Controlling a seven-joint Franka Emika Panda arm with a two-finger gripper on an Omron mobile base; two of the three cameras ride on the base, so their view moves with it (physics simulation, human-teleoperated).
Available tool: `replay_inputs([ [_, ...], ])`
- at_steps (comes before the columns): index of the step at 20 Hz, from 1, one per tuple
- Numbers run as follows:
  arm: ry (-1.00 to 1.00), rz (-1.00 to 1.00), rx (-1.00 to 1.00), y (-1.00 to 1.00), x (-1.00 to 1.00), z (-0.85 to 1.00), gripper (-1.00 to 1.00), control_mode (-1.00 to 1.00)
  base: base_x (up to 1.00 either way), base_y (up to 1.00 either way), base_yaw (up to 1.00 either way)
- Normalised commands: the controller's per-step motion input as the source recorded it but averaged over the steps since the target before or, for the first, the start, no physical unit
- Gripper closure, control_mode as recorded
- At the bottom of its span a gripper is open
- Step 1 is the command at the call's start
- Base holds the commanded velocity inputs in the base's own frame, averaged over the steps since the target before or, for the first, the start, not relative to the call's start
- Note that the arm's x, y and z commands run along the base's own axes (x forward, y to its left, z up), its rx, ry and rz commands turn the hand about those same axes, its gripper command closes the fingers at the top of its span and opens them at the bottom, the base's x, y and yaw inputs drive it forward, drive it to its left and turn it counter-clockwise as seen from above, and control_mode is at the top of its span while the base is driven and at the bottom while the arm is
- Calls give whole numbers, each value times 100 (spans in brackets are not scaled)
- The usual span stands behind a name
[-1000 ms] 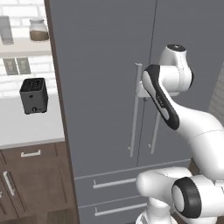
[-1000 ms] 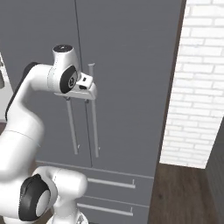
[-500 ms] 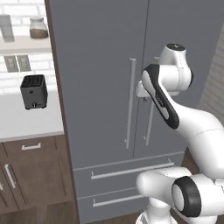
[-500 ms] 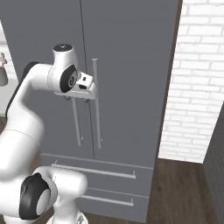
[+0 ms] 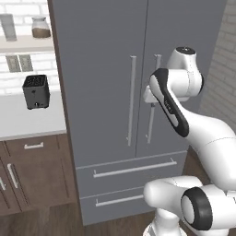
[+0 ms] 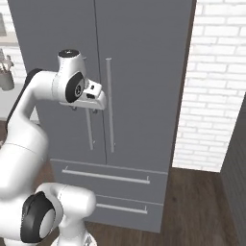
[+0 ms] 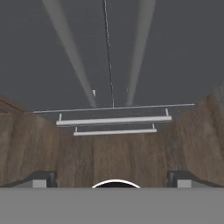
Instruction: Take the strawberry from the fridge and place it on top of the pancake, located on the dining counter.
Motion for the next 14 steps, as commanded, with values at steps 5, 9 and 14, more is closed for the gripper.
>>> replay_inputs([
  [5, 0, 0, 0, 0, 0, 0, -100, 100, -32, 0, 0],
  [9, 0, 0, 0, 0, 0, 0, -100, 100, -15, 0, 0],
  [14, -18, 0, 0, -12, 23, -1, -100, -100, 5, -9, 0],
])
